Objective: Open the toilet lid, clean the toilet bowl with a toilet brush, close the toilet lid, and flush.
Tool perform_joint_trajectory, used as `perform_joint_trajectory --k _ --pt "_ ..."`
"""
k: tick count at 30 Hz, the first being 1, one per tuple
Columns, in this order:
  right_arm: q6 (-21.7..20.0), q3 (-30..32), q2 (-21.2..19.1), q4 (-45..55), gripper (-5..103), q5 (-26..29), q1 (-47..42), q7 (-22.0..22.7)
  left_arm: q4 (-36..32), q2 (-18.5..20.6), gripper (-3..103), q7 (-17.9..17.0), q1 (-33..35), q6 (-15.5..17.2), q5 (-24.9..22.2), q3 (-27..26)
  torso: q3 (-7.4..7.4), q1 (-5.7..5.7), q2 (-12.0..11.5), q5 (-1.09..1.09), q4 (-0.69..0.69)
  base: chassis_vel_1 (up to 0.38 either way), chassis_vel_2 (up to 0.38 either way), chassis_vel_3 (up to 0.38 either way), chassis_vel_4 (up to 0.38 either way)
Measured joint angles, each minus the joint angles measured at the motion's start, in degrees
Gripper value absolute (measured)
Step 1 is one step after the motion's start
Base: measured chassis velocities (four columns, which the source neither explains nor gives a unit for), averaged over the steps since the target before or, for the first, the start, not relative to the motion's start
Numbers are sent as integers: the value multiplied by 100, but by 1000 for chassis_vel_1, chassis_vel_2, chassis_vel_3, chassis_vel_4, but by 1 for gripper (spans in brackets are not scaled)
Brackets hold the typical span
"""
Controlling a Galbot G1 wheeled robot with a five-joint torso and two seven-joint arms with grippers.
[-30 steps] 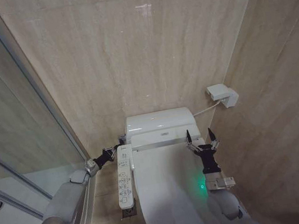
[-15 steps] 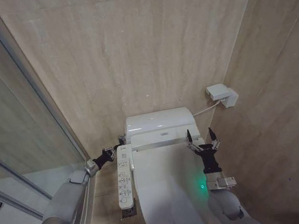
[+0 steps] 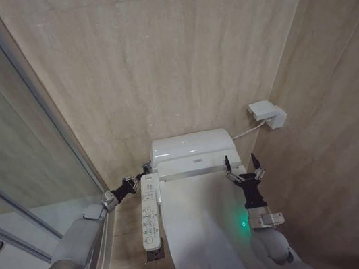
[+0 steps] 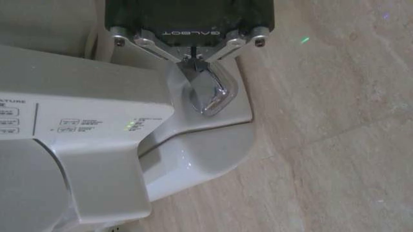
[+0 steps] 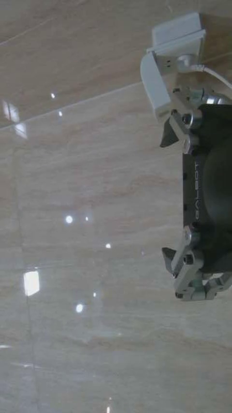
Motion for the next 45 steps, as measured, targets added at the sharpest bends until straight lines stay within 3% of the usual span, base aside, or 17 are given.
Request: perform_joint_trajectory --k 13,17,21,23,25,26,29,30,31,33,34,37,38,39,41,42,45 --pt "7 21 -14 24 100 0 -38 2 -265 123 0 -42 33 12 -155 24 0 1 0 -1 -7 0 0 0 0" --pt "8 19 -11 36 100 -7 -43 2 -746 292 0 -156 207 40 -397 10 0 2 0 -2 -8 0 0 0 0" --pt "8 19 0 77 100 -26 -67 2 -1614 624 0 -522 584 85 -488 -110 0 2 0 -3 -9 0 0 0 0" --pt "8 17 8 91 100 -40 -90 5 -2230 880 0 -978 909 190 -584 -203 0 2 0 -1 -2 0 0 0 0" --pt "10 18 14 117 100 -63 -113 5 -3167 1113 0 -1710 1460 368 -667 -462 0 1 0 -2 0 0 0 0 0" --pt "10 18 14 117 100 -63 -113 5 -3167 1113 0 -1710 1460 368 -667 -462 0 1 0 -2 0 0 0 0 0" --pt "12 30 13 152 100 -79 -148 10 -4350 1205 0 -2625 2430 667 -581 -1138 -1 0 1 -2 -5 0 0 0 0" --pt "12 30 13 152 100 -79 -148 10 -4350 1205 0 -2625 2430 667 -581 -1138 -1 0 1 -2 -5 0 0 0 0" --pt "12 33 12 171 100 -94 -164 12 -4805 1181 7 -2954 2866 842 -536 -1494 -1 0 1 -3 -4 0 0 0 0" --pt "12 30 13 207 100 -129 -191 18 -5514 1080 7 -3473 3576 1158 -445 -2082 -1 0 1 1 -1 0 0 0 0" --pt "12 30 13 207 100 -129 -191 18 -5514 1080 7 -3473 3576 1158 -445 -2082 -1 0 1 1 -1 0 0 0 0" --pt "15 36 8 274 100 -191 -258 30 -6515 908 7 -4447 4547 1864 -316 -2582 -1 0 1 -1 -2 0 0 0 0" --pt "16 41 1 304 100 -213 -289 30 -6818 861 34 -4752 4807 2135 -284 -2707 -1 -1 1 -3 -2 0 0 0 0" --pt "16 41 1 304 100 -213 -289 30 -6818 861 34 -4752 4807 2135 -284 -2707 -1 -1 1 -3 -2 0 0 0 0" --pt "31 64 -9 372 100 -303 -367 36 -7745 712 34 -5465 5499 2837 -145 -3092 -2 -1 1 1 -4 0 0 0 0" --pt "51 84 -14 403 100 -368 -411 37 -8143 616 34 -5646 5819 3086 -43 -3325 -2 -1 1 0 -5 0 0 0 0" --pt "85 115 -13 492 100 -436 -512 37 -8837 435 34 -5742 6483 3283 41 -3827 -2 -1 1 0 -5 0 0 0 0"
